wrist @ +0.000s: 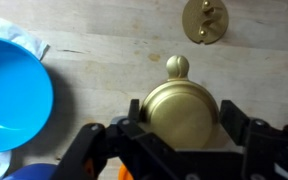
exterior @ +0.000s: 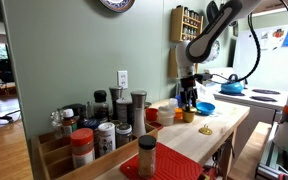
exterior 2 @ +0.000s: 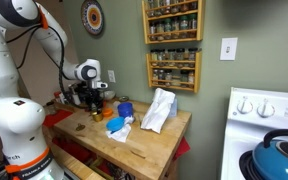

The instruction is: Pick up the laying gold cup and position it upright on the counter top, pick up the gold lid on the right and use it to cover the gold cup

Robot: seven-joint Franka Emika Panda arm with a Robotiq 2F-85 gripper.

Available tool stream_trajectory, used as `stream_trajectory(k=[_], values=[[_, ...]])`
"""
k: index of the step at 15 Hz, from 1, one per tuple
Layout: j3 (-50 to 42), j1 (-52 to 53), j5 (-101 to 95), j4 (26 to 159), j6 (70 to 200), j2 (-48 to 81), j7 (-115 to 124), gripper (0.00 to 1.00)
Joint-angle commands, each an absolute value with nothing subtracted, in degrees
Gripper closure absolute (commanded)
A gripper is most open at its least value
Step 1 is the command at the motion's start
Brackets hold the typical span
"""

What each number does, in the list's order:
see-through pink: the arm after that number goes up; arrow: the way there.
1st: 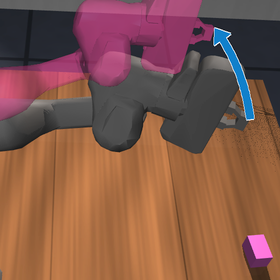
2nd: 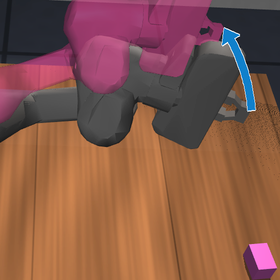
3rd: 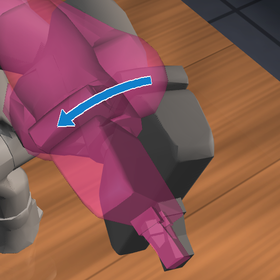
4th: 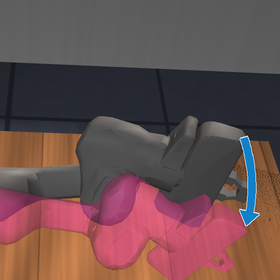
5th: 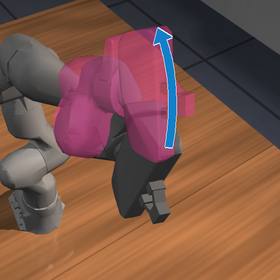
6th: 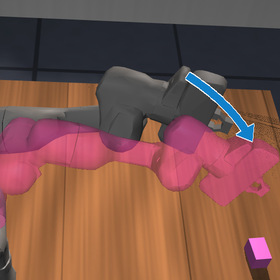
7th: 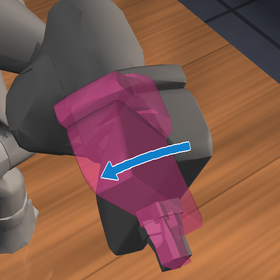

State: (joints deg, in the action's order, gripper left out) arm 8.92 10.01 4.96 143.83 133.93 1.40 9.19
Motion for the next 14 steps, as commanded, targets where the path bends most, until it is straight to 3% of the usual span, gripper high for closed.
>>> stream_trajectory(k=[1, 14], values=[[9.1, 10.0, 3.2, 143.4, 135.0, 2.6, 11.2, 0.36], [9.2, 10.2, 3.0, 143.1, 135.9, 3.7, 12.0, 0.37]])
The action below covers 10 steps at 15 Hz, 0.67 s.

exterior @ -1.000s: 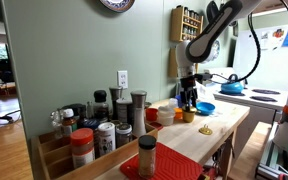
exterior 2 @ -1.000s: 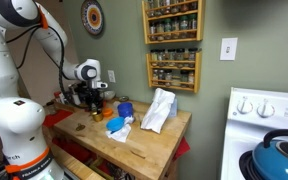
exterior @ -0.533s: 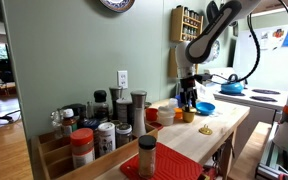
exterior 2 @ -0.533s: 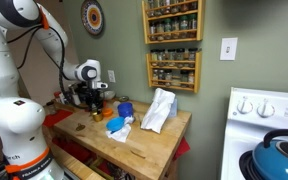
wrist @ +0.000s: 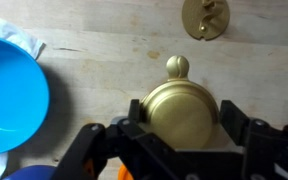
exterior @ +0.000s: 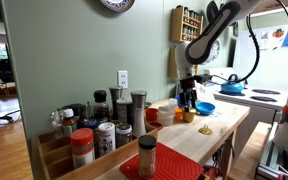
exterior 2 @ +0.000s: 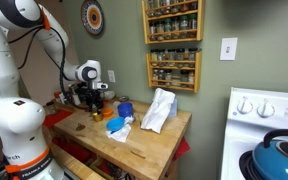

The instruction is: Pick up the laying gold cup and position it upright on the counter top, pick up the gold lid on the right and use it to cover the gold cup

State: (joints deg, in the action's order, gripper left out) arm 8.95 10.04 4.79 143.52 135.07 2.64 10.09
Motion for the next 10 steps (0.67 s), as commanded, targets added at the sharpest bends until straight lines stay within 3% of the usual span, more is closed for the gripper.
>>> stream_trajectory(k=[1, 10], values=[[9.2, 10.2, 3.0, 143.0, 136.0, 3.8, 12.1, 0.37], [8.8, 10.0, 1.6, 143.0, 135.4, 3.1, 13.2, 0.37]])
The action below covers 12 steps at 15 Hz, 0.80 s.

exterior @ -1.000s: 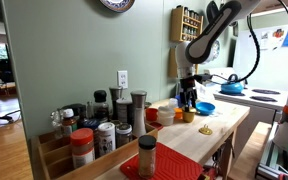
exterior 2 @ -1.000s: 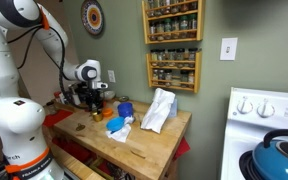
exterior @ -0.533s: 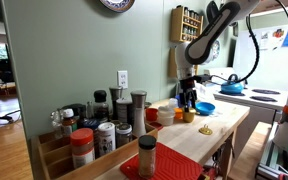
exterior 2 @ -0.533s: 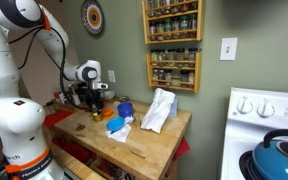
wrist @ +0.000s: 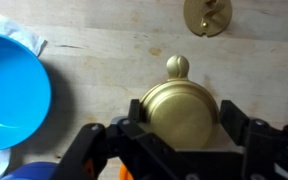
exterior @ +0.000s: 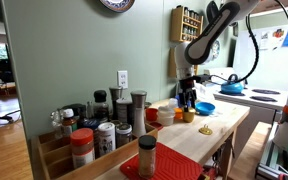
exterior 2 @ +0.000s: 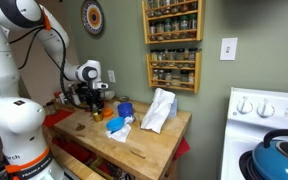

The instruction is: Pick up the laying gold cup and position it upright on the counter top, pick up the gold lid on the right and use it to cover the gold cup

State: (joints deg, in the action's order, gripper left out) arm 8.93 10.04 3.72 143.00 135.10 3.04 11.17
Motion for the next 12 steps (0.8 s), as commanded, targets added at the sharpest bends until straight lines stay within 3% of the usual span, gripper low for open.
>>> stream_trajectory(k=[1, 12], values=[[8.8, 9.9, 1.4, 143.1, 135.4, 3.0, 13.3, 0.37], [8.7, 9.8, 1.2, 143.0, 134.9, 3.3, 13.7, 0.37]])
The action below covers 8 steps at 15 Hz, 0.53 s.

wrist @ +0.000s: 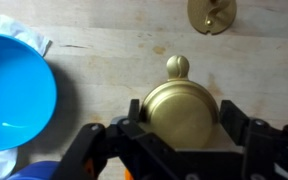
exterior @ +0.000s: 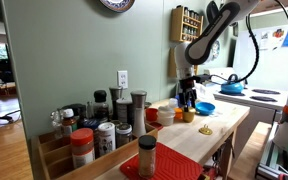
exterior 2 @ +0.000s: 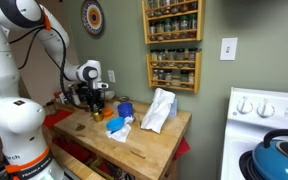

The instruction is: Pick up the laying gold cup and position it upright on the counter top, pick up the gold lid on the right and use it to cover the gold cup

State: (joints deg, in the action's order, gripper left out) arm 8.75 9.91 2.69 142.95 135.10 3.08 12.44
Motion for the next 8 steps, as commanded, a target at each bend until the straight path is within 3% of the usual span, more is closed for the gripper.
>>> stream_trajectory(k=[1, 8], values=[[8.7, 9.8, 1.4, 143.1, 134.8, 3.1, 13.6, 0.37], [8.7, 9.7, 1.7, 143.3, 134.4, 2.5, 13.3, 0.36]])
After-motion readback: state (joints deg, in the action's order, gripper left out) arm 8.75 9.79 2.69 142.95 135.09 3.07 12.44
